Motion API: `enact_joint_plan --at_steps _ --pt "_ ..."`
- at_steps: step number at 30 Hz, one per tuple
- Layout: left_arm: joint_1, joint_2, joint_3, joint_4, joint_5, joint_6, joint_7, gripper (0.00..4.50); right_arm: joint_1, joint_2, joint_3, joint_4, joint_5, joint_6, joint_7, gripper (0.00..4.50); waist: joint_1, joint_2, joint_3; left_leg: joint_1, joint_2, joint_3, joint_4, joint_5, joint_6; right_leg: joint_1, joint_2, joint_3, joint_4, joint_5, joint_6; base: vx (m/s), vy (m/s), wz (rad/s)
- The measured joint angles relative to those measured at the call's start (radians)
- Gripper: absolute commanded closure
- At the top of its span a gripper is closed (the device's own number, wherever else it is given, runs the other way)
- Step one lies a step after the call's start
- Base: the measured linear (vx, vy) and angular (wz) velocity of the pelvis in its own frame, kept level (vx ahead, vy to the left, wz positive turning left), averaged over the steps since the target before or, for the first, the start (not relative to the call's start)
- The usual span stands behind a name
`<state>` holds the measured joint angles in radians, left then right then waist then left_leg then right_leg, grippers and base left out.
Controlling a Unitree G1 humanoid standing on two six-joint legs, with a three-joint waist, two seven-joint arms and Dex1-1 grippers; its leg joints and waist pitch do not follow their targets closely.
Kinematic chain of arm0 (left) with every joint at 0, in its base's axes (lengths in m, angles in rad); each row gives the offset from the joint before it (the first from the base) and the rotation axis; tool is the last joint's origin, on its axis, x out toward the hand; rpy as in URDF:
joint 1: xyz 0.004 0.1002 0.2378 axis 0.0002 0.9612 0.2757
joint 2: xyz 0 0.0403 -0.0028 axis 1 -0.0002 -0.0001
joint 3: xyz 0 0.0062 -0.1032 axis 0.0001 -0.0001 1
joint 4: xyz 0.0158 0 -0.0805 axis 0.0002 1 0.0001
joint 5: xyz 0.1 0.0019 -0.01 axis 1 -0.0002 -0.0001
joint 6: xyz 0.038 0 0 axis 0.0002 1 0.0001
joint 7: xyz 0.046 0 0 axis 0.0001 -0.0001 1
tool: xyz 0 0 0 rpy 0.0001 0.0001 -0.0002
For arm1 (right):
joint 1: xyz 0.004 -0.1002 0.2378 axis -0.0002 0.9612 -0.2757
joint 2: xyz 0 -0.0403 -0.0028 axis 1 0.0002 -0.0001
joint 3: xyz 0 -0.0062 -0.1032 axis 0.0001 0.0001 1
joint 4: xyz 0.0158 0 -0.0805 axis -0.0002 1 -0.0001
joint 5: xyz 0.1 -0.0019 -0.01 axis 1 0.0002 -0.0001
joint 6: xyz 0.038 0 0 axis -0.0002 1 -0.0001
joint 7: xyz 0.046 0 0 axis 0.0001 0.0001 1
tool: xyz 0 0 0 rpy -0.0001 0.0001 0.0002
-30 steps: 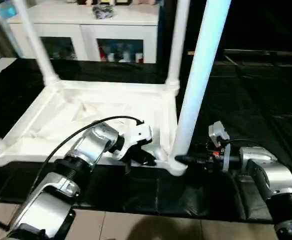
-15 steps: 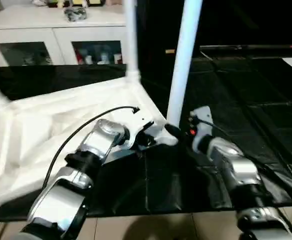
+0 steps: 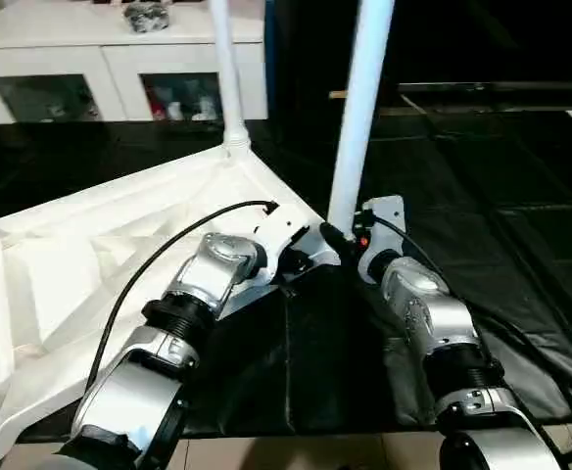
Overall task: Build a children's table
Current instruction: Rotate leg to tighten
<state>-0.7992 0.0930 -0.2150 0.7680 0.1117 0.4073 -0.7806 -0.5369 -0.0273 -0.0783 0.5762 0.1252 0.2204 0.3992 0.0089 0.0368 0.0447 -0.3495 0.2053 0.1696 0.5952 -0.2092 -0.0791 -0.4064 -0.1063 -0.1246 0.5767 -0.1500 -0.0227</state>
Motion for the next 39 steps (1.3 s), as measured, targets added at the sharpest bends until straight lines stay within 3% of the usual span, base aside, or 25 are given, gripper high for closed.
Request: enact_joint_plan --at_steps 2,5,8,14,20,27,35,39 --pt "0.0 0.0 -0.004 0.0 0.0 -0.002 -0.009 4.5 0.028 -0.026 0.014 -0.021 0.0 -0.018 0.041 1.16 0.004 0.0 0.0 0.0 0.0 0.0 0.0 0.0 0.0 0.0 0.0 0.0 0.0 0.0 0.0 0.0 0.0 0.0" --pt "0.0 0.013 -0.022 0.0 -0.001 -0.023 -0.053 4.5 0.101 -0.134 0.032 -0.072 0.031 -0.026 0.206 0.92 0.024 0.0 0.0 0.0 0.0 0.0 0.0 0.0 0.0 0.0 0.0 0.001 -0.001 0.0 0.0 0.0 0.0 0.0" --pt "0.0 0.028 -0.028 0.0 0.0 -0.039 -0.079 4.5 0.152 -0.199 0.039 -0.092 0.061 -0.008 0.33 0.74 0.025 0.001 0.001 -0.001 0.0 0.0 0.0 0.0 0.0 -0.001 0.0 0.001 0.0 0.0 0.0 0.0 0.0 0.0" --pt "0.003 0.054 -0.055 -0.006 -0.002 -0.064 -0.151 4.5 0.164 -0.323 0.044 -0.137 0.106 -0.002 0.522 0.08 0.034 0.001 0.002 -0.001 0.0 0.001 0.0 0.0 0.001 -0.002 0.001 0.001 0.001 0.0 0.0 0.0 0.0 0.0" --pt "0.023 0.12 -0.099 -0.041 -0.001 -0.115 -0.288 4.5 0.164 -0.439 0.05 -0.155 0.153 0.021 0.728 0.01 0.053 0.001 0.002 -0.001 0.001 0.001 0.0 0.0 0.001 -0.002 0.001 0.001 0.001 0.0 0.0 0.0 0.0 0.0" --pt "0.049 0.177 -0.156 -0.09 0.0 -0.187 -0.429 4.5 0.146 -0.458 0.119 -0.172 0.16 0.036 0.855 0.01 0.081 0.001 0.002 -0.001 0.001 0.002 0.001 0.0 0.001 -0.002 0.001 0.002 0.001 0.0 0.0 0.0 0.0 0.0" --pt "0.072 0.22 -0.198 -0.147 -0.002 -0.244 -0.544 4.5 0.079 -0.452 0.166 -0.138 0.157 0.013 0.93 0.01 0.095 -0.001 0.001 -0.001 0.002 0.003 0.002 0.001 0.0 -0.002 0.0 0.005 0.002 0.0 0.0 0.0 0.0 0.0" --pt "0.083 0.226 -0.208 -0.166 -0.006 -0.258 -0.57 4.5 0.069 -0.447 0.189 -0.125 0.155 0.014 0.964 0.34 0.102 -0.001 0.002 -0.001 0.002 0.003 0.002 0.001 0.001 -0.002 0.0 0.005 0.002 0.0 0.0 0.0 0.0 0.0"
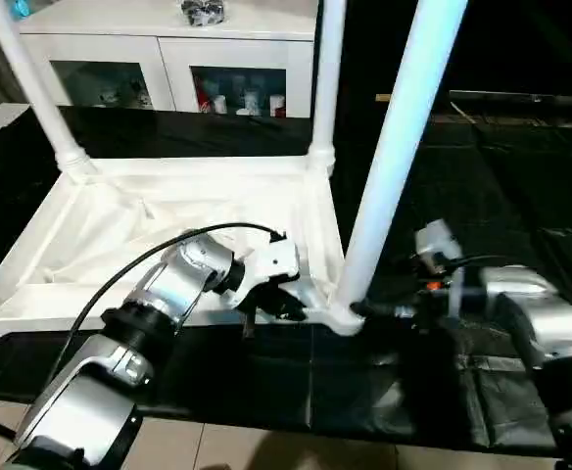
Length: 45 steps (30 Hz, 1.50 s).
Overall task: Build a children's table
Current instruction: Rotate leg to tighten
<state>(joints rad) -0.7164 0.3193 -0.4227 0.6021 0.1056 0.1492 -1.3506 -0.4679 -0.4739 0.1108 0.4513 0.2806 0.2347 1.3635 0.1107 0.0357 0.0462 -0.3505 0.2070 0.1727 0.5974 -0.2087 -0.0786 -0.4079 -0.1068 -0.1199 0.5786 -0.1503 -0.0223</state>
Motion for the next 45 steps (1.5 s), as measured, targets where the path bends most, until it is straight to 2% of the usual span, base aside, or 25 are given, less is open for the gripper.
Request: enact_joint_plan --at_steps 2,4,9,10,18,19,22,23,36,45 --pt "0.003 0.004 -0.005 -0.008 -0.002 -0.001 -0.006 4.5 -0.005 0.0 0.007 0.006 0.0 0.003 0.011 0.45 0.002 0.0 0.0 0.0 0.0 0.0 0.0 0.0 0.0 0.0 0.0 0.0 0.0 0.0 0.0 0.0 0.0 0.0" --pt "0.008 0.009 -0.007 -0.019 -0.002 -0.001 -0.015 4.5 -0.017 0.001 0.015 0.025 0.0 0.005 0.026 0.76 0.001 -0.001 0.0 -0.001 0.0 0.0 0.0 0.0 0.0 0.0 0.0 0.0 0.001 0.0 0.0 0.0 0.0 0.0" --pt "0.018 0.014 -0.009 -0.038 -0.002 0.0 -0.022 4.5 -0.039 0.002 0.025 0.045 0.0 0.016 0.052 1.03 0.002 -0.003 0.0 0.0 0.0 0.0 0.001 0.0 0.0 0.0 0.0 0.0 0.001 0.0 0.0 0.0 0.0 0.0" --pt "0.018 0.014 -0.01 -0.038 -0.003 0.0 -0.022 4.5 -0.041 0.004 0.028 0.045 0.0 0.016 0.058 1.23 0.002 -0.003 0.0 0.0 0.0 0.0 0.0 0.0 0.0 0.0 0.0 0.0 0.001 0.0 0.0 0.0 0.0 0.0" --pt "0.018 0.016 -0.013 -0.042 -0.003 0.0 -0.023 4.5 -0.042 0.022 0.048 0.068 0.0 0.016 0.082 1.73 0.002 -0.003 0.0 0.0 0.0 0.0 0.001 0.0 0.0 0.0 0.0 0.0 0.001 0.0 0.0 0.0 0.0 0.0" --pt "0.019 0.018 -0.015 -0.044 -0.003 0.0 -0.026 4.5 -0.042 0.023 0.05 0.068 0.0 0.016 0.085 1.96 0.002 -0.003 0.0 0.0 0.0 0.0 0.001 0.0 0.0 0.0 0.0 0.0 0.001 0.0 0.0 0.0 0.0 0.0" --pt "0.019 0.02 -0.016 -0.046 -0.003 0.0 -0.032 4.5 -0.044 0.023 0.052 0.067 -0.001 0.011 0.086 2.06 0.002 -0.004 0.0 0.0 0.0 0.0 0.001 0.0 0.0 0.0 0.0 0.0 0.002 0.0 0.0 0.0 0.0 0.0" --pt "0.019 0.02 -0.016 -0.047 -0.003 0.0 -0.032 4.5 -0.044 0.023 0.052 0.067 -0.001 0.013 0.086 2.23 0.002 -0.004 0.0 0.0 0.0 0.0 0.002 0.0 0.0 0.0 0.0 0.0 0.002 0.0 0.0 0.0 0.0 0.0" --pt "0.018 0.015 -0.017 -0.048 -0.008 0.016 -0.031 4.5 -0.035 0.014 0.054 0.037 -0.004 0.029 0.087 2.33 0.004 -0.004 0.0 0.0 0.0 0.0 0.002 0.0 0.0 0.0 0.0 0.001 0.003 0.0 0.0 0.0 0.0 0.0" --pt "0.013 -0.022 -0.012 -0.026 -0.017 0.064 -0.008 4.5 0.011 0.013 0.032 -0.008 -0.002 0.047 0.069 2.33 0.006 -0.002 -0.001 0.001 0.0 0.001 0.004 0.001 -0.003 0.002 -0.002 0.002 0.005 0.0 0.0 0.0 0.0 0.0"
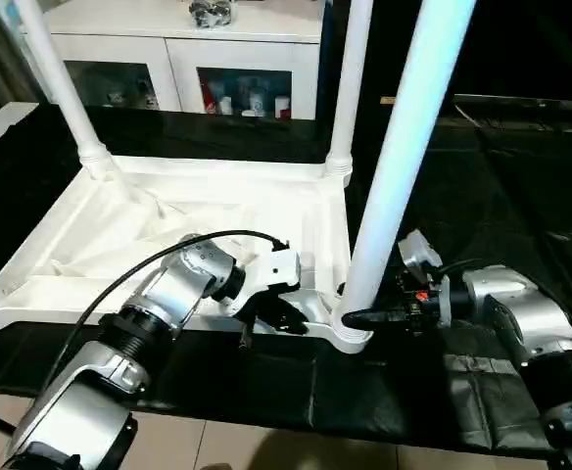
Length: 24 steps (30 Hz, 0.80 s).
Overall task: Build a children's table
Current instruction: Rotate leg to tighten
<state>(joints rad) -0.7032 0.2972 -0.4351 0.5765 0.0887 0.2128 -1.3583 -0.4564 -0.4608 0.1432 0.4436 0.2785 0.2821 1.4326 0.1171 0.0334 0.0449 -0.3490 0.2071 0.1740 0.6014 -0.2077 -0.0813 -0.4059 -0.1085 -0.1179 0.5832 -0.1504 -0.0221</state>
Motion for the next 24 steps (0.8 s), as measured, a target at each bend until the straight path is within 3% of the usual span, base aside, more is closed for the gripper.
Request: enact_joint_plan --at_steps 7,16,24 --pt "-0.002 -0.008 0.007 0.011 -0.005 0.027 0.021 4.5 0.031 0.015 -0.023 -0.026 0.007 0.012 -0.053 2.35 -0.005 0.002 -0.001 0.0 0.0 0.0 0.0 0.001 0.001 0.004 0.0 0.002 0.001 -0.003 0.006 0.0 0.0 0.0" --pt "-0.003 -0.003 0.022 0.019 -0.003 0.055 0.043 4.5 0.059 0.062 -0.059 -0.044 0.008 0.02 -0.137 2.38 -0.029 0.003 -0.002 0.0 0.0 -0.001 0.0 0.002 0.0 0.005 0.0 0.001 0.0 -0.003 0.007 0.0 0.0 0.0" --pt "-0.003 -0.004 0.028 0.019 -0.003 0.073 0.059 4.5 0.066 0.076 -0.067 -0.051 0.008 0.022 -0.174 2.39 -0.033 0.003 -0.002 0.0 0.0 -0.001 0.0 0.002 -0.001 0.005 0.0 0.001 0.0 -0.003 0.007 0.0 0.0 0.0"
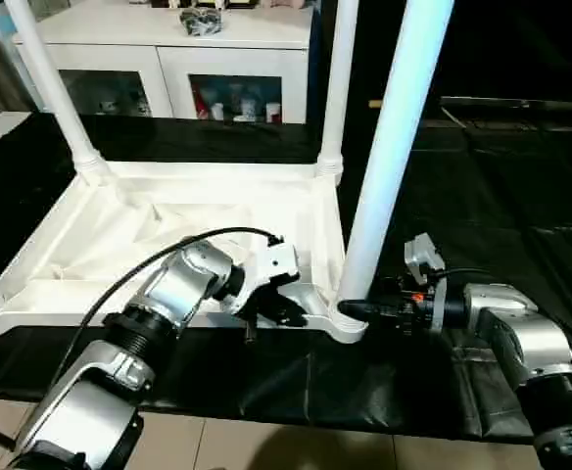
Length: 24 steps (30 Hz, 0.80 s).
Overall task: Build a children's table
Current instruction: Rotate leg to tighten
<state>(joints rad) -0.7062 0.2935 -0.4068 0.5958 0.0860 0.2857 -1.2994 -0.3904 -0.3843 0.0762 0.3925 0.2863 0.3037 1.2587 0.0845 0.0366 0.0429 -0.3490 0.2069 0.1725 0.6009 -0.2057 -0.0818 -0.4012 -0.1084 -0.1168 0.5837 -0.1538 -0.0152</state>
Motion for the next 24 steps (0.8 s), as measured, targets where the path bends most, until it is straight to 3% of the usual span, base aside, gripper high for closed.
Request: enact_joint_plan --at_steps 3,14,24 --pt "0.0 -0.002 0.009 0.0 0.002 0.014 0.025 4.5 0.003 0.022 -0.013 0.0 -0.004 -0.001 -0.043 2.39 -0.006 0.0 0.0 0.0 0.0 0.0 0.0 0.0 0.0 0.0 0.0 0.0 0.0 0.0 0.0 0.0 0.0 0.0" --pt "0.0 -0.021 0.054 0.007 0.008 0.068 0.137 4.5 -0.026 0.1 -0.033 0.024 -0.049 -0.02 -0.238 2.46 -0.053 -0.001 0.0 0.0 0.0 -0.001 0.0 0.0 0.0 0.0 0.0 -0.001 -0.002 0.0 0.0 0.0 0.0 0.0" --pt "0.0 -0.062 0.103 0.008 0.022 0.122 0.273 4.5 -0.077 0.196 -0.066 0.089 -0.091 -0.047 -0.441 2.5 -0.077 -0.002 -0.001 0.0 0.0 -0.002 -0.002 0.0 0.0 -0.001 0.001 -0.002 -0.006 0.0 0.0 0.0 0.0 0.0"
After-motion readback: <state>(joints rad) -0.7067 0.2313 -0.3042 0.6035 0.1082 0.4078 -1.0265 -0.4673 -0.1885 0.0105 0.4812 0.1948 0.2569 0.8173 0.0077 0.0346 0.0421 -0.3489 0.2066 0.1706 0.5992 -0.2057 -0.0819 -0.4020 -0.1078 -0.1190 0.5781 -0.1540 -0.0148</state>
